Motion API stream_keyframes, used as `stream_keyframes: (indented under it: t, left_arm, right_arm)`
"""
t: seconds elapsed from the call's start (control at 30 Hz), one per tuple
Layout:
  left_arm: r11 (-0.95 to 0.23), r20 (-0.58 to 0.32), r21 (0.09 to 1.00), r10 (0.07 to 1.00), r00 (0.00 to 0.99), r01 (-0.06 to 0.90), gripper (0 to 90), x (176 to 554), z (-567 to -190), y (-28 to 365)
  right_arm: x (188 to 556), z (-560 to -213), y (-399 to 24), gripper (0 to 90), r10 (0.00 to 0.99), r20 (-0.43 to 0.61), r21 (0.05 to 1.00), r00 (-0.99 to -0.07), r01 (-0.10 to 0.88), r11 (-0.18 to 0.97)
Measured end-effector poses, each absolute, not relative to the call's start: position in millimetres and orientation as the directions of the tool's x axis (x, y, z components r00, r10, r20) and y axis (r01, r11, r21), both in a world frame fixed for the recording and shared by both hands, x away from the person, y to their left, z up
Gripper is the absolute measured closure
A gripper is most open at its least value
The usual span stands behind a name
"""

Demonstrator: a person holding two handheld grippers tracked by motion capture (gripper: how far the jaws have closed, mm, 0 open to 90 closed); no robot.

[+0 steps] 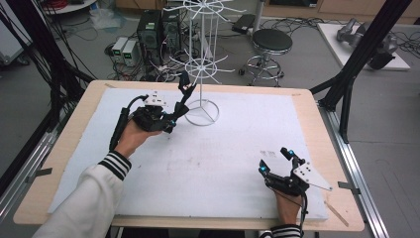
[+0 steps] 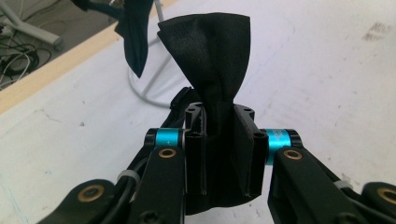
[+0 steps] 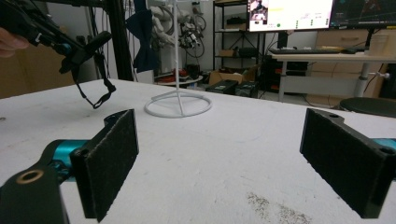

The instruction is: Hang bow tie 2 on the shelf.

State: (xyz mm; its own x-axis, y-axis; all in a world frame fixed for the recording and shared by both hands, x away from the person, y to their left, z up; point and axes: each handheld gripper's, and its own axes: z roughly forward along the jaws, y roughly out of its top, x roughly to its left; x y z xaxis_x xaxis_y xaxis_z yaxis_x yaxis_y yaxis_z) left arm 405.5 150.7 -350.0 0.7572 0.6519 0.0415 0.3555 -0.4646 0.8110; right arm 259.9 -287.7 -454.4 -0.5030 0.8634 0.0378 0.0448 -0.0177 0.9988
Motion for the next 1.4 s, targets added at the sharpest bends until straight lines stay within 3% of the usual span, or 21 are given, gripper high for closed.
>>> stream_keyframes:
  t: [0.2, 0.7, 1.4]
  left_arm:
    - [-0.351, -0.010, 0.878, 0.664, 0.747, 0.324, 75.5, 401.1, -339.1, 155.8]
    - [-0.219, -0.028, 0.951, 0.646, 0.763, 0.220, 75.6, 389.8, -312.6, 158.2]
    - [-0.157, -0.020, 0.973, 0.666, 0.746, 0.167, 75.6, 389.6, -278.4, 140.8]
  right_arm:
    - [259.9, -454.4, -287.6, 11.0, 0.864, 0.040, 0.999, -0.502, 0.046, -0.019]
    - [259.9, -454.4, -287.6, 10.9, 0.864, 0.039, 0.999, -0.502, 0.045, -0.019]
    - [260.1, -454.4, -287.8, 10.9, 0.862, 0.040, 0.999, -0.505, 0.043, -0.021]
